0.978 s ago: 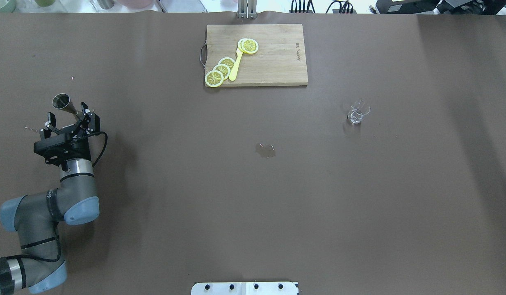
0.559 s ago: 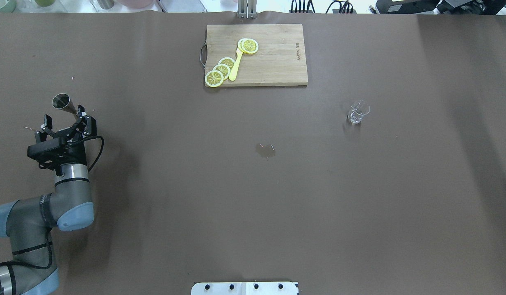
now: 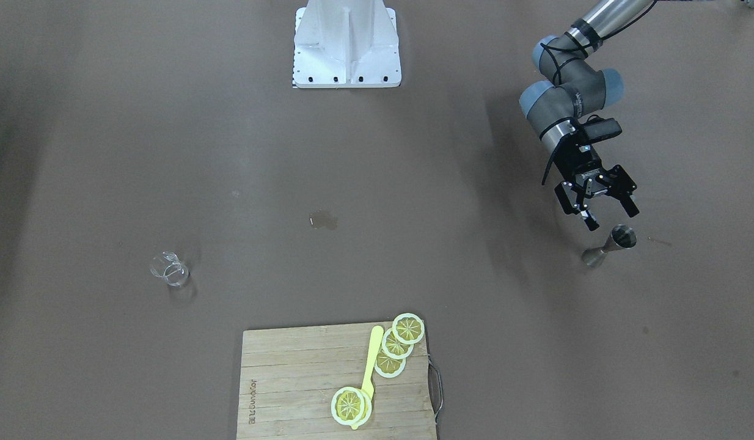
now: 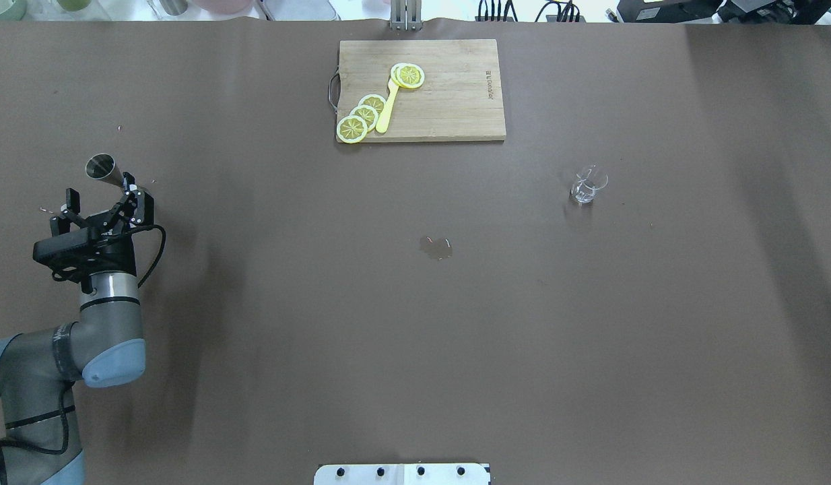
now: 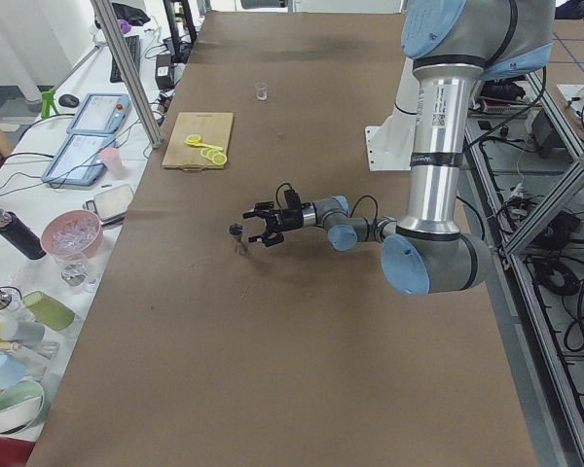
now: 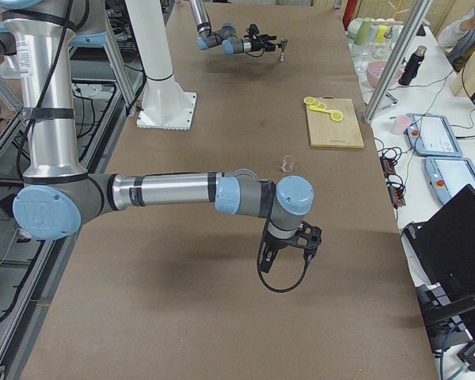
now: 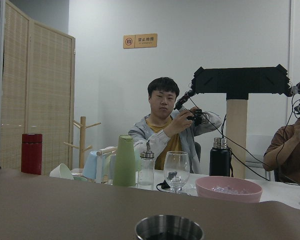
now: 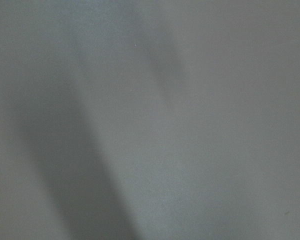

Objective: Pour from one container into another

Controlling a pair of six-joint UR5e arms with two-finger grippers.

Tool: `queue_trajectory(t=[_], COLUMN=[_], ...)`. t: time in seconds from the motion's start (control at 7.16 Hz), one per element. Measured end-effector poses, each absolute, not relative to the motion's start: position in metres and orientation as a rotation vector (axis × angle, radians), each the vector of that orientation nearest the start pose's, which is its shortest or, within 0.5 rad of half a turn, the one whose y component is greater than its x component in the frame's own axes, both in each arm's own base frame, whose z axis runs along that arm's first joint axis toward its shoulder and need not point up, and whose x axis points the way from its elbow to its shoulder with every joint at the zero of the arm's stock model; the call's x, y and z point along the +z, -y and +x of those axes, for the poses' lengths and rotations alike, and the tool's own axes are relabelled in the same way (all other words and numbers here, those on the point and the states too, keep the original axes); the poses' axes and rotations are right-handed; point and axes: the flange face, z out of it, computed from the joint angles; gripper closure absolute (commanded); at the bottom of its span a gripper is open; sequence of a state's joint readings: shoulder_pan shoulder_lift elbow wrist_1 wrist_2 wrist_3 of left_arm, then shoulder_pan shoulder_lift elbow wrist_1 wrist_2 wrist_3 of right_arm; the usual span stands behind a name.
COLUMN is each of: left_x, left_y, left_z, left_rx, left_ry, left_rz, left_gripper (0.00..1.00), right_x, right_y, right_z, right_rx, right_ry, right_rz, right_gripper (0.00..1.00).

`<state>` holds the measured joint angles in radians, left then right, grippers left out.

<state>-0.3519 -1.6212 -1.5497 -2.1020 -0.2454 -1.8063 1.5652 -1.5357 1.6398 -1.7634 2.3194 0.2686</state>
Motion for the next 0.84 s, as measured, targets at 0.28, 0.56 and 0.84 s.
queue_trajectory(t=[0.28,0.56,0.84], left_x=[0.525,0.497,0.448], left_y=[0.369,0.358,0.354], left_z=[0.386,0.374,0.365], left_rx=[-0.833,-0.829,-0.834], left_ry=[-0.426,-0.442,-0.466], left_rz=[1.383,1.390,1.386], left_gripper=[0.01,0.01,0.01], right_x=[0.625,0.622,0.618], right_y=[0.496,0.495,0.494], right_z=[0.063,0.064,0.064], right_rx=[0.283,0.281,0.279], right_ry=[0.733,0.734,0.735], right_rz=[-0.180,-0.174,-0.166], right_gripper=[0.00,0.00,0.00])
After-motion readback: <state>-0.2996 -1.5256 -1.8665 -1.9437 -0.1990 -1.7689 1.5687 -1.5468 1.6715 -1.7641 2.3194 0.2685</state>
